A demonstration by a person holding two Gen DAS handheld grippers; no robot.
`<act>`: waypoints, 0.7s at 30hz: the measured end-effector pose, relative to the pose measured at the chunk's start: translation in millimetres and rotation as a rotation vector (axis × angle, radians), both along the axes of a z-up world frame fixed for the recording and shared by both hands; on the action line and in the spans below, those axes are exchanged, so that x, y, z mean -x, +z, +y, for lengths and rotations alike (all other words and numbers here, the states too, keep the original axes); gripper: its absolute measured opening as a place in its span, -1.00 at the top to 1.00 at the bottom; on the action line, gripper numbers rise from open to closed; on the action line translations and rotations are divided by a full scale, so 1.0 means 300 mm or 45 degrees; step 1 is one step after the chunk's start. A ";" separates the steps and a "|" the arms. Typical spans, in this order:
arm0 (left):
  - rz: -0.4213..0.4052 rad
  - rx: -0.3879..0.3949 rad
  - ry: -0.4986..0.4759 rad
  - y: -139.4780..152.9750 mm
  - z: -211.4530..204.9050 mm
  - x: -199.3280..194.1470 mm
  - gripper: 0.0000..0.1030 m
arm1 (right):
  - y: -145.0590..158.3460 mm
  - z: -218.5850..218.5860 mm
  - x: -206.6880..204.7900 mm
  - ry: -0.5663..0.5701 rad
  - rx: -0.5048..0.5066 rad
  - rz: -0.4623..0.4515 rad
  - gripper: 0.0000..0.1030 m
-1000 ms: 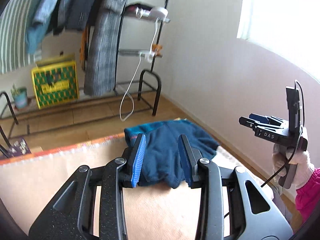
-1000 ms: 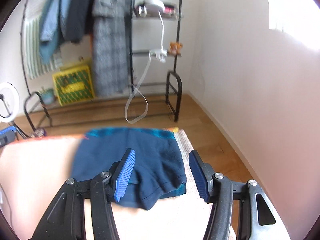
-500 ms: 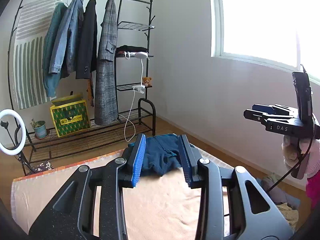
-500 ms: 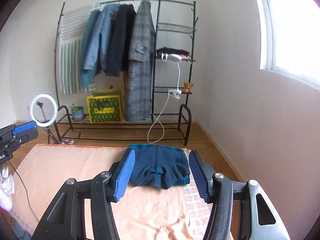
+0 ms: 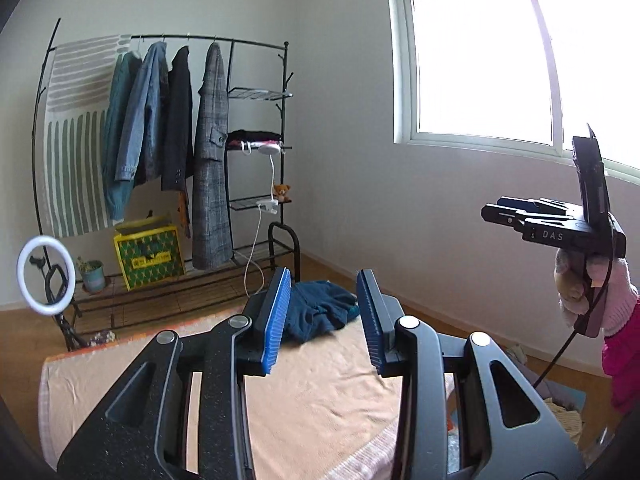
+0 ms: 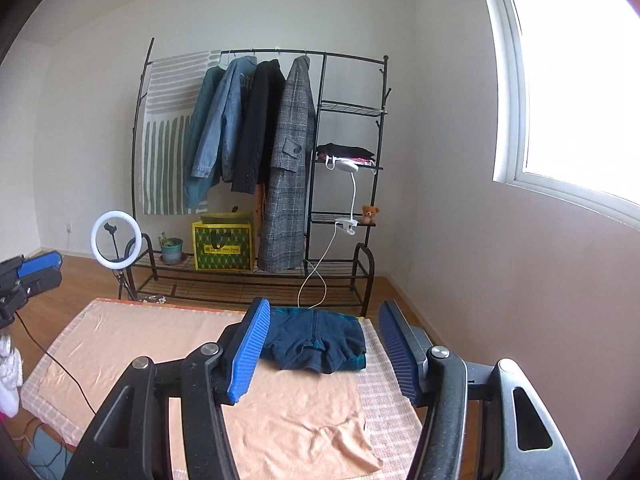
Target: Fold large clothes
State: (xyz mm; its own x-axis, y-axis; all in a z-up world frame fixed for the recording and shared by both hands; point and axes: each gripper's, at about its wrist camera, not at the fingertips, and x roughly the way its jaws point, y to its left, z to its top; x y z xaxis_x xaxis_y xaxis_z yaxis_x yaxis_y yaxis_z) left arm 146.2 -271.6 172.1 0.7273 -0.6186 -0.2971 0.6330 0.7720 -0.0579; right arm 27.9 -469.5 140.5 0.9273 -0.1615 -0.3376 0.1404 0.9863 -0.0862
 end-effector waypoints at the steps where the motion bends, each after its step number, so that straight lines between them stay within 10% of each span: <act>1: 0.020 -0.005 0.019 -0.020 0.015 0.024 0.29 | -0.003 0.002 0.017 0.006 -0.007 0.002 -0.15; 5: 0.066 -0.010 0.074 -0.098 0.053 0.089 -0.40 | -0.049 0.017 0.078 -0.014 -0.040 0.017 -0.25; 15: 0.170 -0.058 0.171 -0.269 0.090 0.142 -1.00 | -0.280 0.098 0.162 -0.068 -0.093 0.100 -0.83; 21: 0.222 -0.123 0.221 -0.316 0.074 0.152 -1.00 | -0.316 0.154 0.220 -0.100 -0.058 0.076 -0.99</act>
